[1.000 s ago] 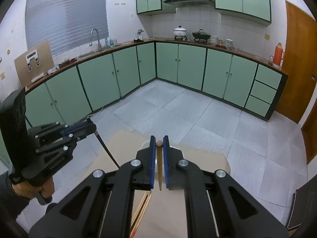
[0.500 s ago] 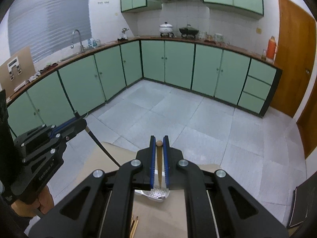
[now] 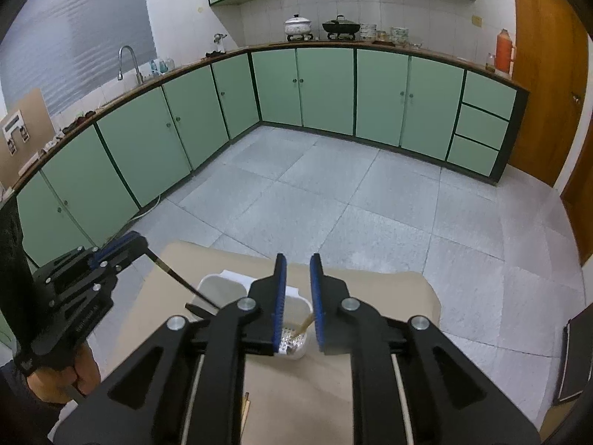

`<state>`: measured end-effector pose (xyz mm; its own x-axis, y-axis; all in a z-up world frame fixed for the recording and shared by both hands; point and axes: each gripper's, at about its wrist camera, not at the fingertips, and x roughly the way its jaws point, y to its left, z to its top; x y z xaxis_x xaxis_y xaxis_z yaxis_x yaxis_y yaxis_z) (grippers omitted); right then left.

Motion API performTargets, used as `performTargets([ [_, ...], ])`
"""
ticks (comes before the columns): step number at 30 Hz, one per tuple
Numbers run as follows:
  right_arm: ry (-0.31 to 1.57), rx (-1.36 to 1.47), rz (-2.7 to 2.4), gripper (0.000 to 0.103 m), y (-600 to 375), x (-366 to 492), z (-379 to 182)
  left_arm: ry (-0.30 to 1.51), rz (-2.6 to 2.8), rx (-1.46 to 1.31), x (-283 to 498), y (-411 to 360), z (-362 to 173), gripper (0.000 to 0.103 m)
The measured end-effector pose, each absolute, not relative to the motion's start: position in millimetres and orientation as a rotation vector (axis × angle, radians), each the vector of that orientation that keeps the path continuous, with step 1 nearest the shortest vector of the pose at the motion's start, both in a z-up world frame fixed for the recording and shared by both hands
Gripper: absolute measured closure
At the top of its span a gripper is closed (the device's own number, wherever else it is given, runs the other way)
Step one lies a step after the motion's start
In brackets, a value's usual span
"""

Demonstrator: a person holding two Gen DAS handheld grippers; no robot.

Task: Organize utensils
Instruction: 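Open both grippers to drop the chopsticks into the holder and withdraw, then grasp a red-patterned chopstick with the right gripper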

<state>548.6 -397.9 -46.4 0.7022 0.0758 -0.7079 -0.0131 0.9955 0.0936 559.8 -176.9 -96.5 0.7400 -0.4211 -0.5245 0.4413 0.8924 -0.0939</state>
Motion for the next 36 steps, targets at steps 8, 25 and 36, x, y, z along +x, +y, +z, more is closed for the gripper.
performTargets([
  [8, 0.668, 0.117, 0.086, 0.082, -408.2, 464.5, -32.8, 0.479, -0.451, 0.054, 495.1, -128.3, -70.4, 0.059],
  [25, 0.667, 0.052, 0.073, 0.079, -333.3, 219.4, -213.0, 0.514, -0.453, 0.068, 280.2, -81.6, -186.0, 0.042],
  [36, 0.773, 0.000, 0.138, 0.079, -275.5, 202.2, -278.1, 0.557, -0.397, 0.052, 234.6, -70.6, -241.1, 0.042],
])
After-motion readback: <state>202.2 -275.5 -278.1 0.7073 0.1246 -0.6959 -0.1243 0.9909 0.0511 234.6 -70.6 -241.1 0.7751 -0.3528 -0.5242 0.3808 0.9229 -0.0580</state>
